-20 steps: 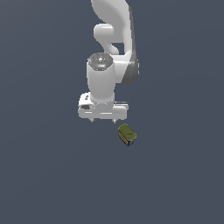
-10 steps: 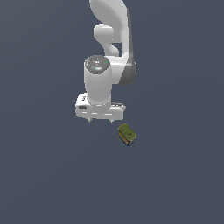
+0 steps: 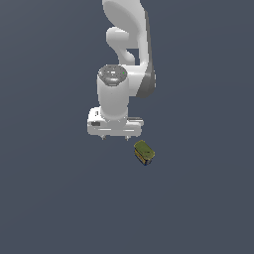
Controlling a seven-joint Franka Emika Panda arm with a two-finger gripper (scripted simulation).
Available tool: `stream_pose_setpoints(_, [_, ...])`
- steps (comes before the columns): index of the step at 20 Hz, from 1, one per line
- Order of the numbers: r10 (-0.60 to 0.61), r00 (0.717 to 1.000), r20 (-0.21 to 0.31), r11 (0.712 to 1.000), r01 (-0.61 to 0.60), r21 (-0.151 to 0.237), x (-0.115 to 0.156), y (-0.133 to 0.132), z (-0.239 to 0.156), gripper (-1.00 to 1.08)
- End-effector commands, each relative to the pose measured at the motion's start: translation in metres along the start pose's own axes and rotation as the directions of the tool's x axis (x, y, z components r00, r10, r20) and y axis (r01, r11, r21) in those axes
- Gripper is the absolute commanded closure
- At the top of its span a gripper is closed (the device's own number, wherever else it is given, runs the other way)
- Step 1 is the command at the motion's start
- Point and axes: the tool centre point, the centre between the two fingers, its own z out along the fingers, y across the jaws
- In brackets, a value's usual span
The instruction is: Pick up the object and move it to a goal position.
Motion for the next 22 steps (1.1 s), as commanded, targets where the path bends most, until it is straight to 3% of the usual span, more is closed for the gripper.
stream_pose_setpoints(1, [-0.035, 0.999, -0.001, 0.999, 0.035, 0.001, 0.001, -0.007, 0.002, -0.92])
stream_pose_setpoints(9, [-0.233, 0.972, -0.009, 0.972, 0.233, 0.011, 0.009, -0.047, 0.016, -0.92])
stream_pose_setpoints(16, [-0.447, 0.894, -0.025, 0.894, 0.448, 0.023, 0.014, -0.093, 0.030, -0.92])
stream_pose_setpoints(22, [-0.553, 0.833, -0.038, 0.832, 0.554, 0.029, 0.015, -0.119, 0.038, -0.92])
